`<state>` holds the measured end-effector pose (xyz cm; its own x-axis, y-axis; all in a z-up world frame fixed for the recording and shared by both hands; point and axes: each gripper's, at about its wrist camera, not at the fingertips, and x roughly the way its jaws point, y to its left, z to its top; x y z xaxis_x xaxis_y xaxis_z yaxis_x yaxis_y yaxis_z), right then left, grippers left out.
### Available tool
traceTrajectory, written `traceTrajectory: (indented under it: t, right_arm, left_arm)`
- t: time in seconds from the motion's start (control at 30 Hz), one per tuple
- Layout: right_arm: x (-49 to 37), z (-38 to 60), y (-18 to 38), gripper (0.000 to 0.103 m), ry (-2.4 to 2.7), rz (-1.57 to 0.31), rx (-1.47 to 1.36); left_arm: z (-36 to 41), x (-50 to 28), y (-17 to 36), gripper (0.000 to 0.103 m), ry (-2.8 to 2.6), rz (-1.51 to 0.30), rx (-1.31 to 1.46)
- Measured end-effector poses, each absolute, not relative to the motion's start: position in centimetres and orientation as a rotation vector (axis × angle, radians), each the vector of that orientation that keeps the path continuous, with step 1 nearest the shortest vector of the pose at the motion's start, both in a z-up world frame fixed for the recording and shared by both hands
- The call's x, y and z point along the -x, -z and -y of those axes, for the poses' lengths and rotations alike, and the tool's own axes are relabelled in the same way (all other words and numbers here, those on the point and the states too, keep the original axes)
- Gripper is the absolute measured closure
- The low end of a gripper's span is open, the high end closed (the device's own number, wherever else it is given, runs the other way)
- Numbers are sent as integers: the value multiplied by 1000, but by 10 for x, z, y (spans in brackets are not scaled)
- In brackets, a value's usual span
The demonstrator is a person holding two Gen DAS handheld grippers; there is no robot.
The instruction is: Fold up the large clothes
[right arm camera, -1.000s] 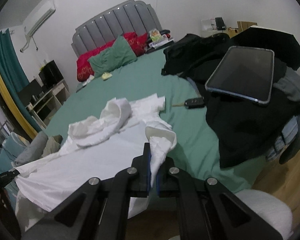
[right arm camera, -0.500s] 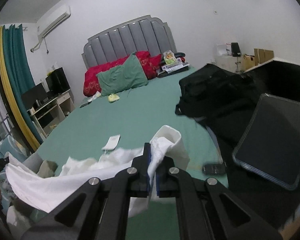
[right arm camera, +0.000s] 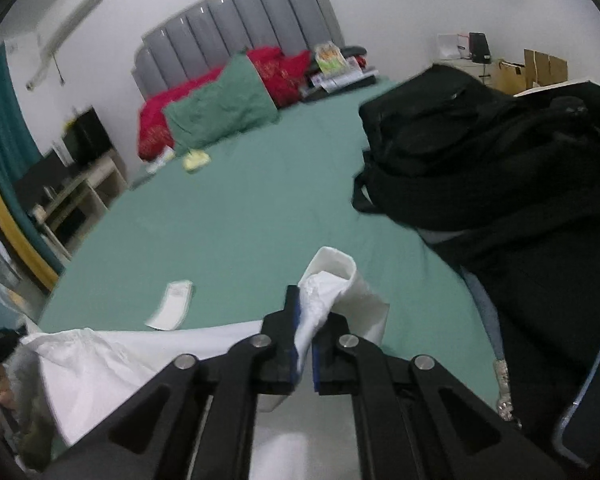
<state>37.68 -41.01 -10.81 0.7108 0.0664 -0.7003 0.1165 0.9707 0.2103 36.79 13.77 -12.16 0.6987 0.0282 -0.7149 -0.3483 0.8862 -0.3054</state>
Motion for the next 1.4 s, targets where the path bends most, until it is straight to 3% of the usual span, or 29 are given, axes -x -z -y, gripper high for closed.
traceTrajectory:
  t: [0.07,0.1,0.13,0.17,0.2,0.37,0.57,0.6,0.63,0.67,0.7,0.83,1.0,1.07,1.27,1.4]
  right_arm:
    - [-388,402,125,90,28,-799,-177]
    - [-393,401,131,85,36,-805,-154]
    - [-398,402,138,68,53,-812,-140]
    - [-402,405,144,56,70,-817,-147]
    - [-405,411,148,35,85,-820,-174]
    - [-384,408,121,32,124,-714,-164]
    - [-338,341,97,32,-137,-612,-79]
    - [-334,327,102,32,-177,-608,-51]
    - [-330,315,106,48,-218,-602,-44]
    - [-328,305,111,95,-279,-606,-46]
    - [-329,294,118,101,-328,-633,-36]
    - [-333,267,150,103,-389,-721,17]
    - [-354,276,207,103,-300,-944,23]
    - [-356,284,209,103,-308,-942,-21]
    - [-354,284,209,103,-295,-946,-15]
    - [-344,282,206,103,-294,-946,-18]
  left_arm:
    - [-140,-380,138,100,-253,-807,420]
    - [-142,-386,148,95,-269,-824,422]
    - [-144,-389,153,87,-280,-840,421]
    - [-146,-393,160,54,-300,-866,429]
    - [-149,-391,163,32,-308,-869,464]
    - [-128,-360,128,25,-274,-751,412]
    - [-24,-320,94,23,30,-678,185]
    - [-11,-318,96,23,71,-687,161]
    - [11,-314,102,23,149,-708,140]
    - [23,-313,108,23,194,-724,133]
    - [33,-313,115,23,226,-742,124]
    - [54,-333,159,24,214,-884,85]
    - [26,-356,213,24,67,-1003,67]
    - [19,-356,227,22,77,-1027,88]
    - [25,-347,231,19,33,-967,19]
    - [37,-325,192,20,29,-891,35]
